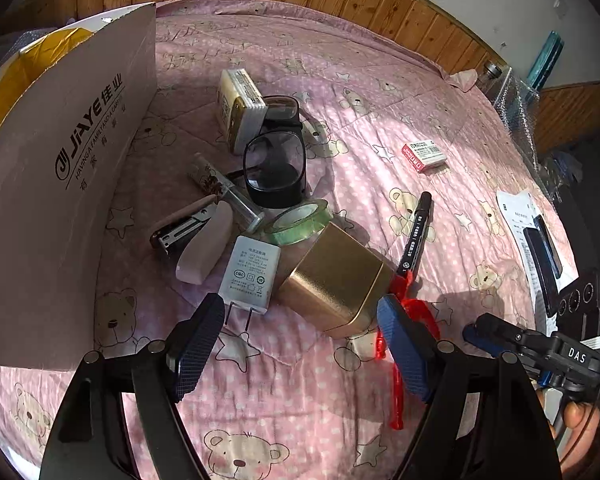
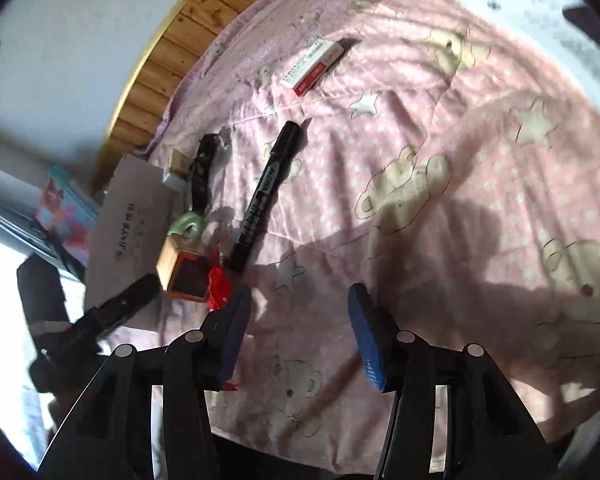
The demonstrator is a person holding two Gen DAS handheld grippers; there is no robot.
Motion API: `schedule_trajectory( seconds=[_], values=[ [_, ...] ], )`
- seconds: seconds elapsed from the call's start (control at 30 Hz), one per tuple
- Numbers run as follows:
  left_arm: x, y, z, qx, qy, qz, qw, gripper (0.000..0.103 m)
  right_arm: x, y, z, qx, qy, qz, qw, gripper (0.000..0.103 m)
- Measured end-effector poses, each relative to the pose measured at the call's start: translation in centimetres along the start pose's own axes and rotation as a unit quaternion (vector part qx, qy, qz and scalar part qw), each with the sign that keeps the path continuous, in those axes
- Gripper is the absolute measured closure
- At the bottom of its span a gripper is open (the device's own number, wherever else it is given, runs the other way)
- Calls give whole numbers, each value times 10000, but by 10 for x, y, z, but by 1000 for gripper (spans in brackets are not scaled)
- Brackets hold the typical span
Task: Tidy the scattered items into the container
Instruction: 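Close the right tool on the red figure while the left tool grasps the gold tin, then carry the red figure and gold tin with both tools over the white box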
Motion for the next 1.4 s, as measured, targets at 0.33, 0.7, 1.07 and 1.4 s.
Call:
schedule_trajectory(
  seconds=[0.33,0.7,1.07,1.4],
  values=[
    [33,5,19,-194,-224,409,9987,23,138,16,-43,-332,862,3123,9455,48],
    [49,3,38,-350,114,794,9962,23,151,40,-65,451,318,3015,9519,48],
    [-3,13,-7,-53,-315,-169,9993,52,82,44,-61,72,1852,2459,9514,73],
    [11,14,11,-177,-332,60,9993,54,75,33,-20,-19,997,1599,9821,73]
  ],
)
Point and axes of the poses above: each gripper's, at about its wrist camera, not at the fingertips, and z roughly against the way its jaws point, x to its left, y to its underside, the point moved 9 cm from there along -z, roughly the way its jaws point, and after that the axes turned 7 degrees about x, right-handed, at the moved point
